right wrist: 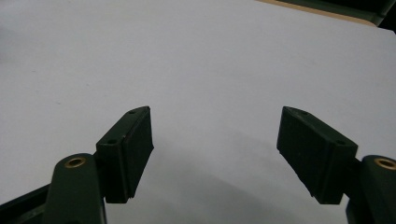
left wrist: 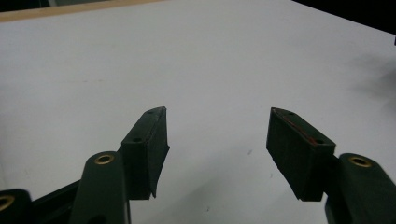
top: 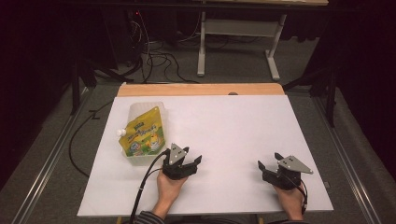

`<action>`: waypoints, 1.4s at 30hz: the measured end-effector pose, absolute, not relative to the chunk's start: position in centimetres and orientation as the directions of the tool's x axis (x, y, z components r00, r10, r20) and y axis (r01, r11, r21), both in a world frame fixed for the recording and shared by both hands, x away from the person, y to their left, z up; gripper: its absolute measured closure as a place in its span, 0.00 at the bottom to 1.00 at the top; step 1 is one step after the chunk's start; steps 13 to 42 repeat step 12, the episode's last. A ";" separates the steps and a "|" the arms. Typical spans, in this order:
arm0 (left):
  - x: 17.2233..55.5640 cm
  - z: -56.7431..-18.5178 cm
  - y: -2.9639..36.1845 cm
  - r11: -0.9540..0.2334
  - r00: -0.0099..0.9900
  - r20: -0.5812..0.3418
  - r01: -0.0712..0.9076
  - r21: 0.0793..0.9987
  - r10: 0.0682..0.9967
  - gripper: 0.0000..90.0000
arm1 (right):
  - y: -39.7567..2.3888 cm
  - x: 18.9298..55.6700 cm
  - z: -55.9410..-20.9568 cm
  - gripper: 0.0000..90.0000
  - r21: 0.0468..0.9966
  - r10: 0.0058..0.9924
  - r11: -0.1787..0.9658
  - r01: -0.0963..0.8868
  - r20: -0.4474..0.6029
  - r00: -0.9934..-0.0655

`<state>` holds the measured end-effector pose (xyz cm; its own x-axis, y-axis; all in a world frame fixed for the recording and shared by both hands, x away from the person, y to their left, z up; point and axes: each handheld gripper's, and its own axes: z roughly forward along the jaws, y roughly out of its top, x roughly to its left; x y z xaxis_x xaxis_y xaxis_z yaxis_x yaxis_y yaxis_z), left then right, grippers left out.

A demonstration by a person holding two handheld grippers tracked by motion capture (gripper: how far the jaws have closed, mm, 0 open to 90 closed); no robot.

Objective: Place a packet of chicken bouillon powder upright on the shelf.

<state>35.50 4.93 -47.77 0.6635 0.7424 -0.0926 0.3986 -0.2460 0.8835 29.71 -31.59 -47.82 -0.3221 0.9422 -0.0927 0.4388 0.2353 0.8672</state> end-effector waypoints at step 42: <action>35.1 -48.1 4.3 -0.291 0.664 -0.044 0.385 0.876 0.746 0.43 | -31.6 29.7 -47.8 0.30 0.867 0.942 0.235 0.440 -0.092 -0.322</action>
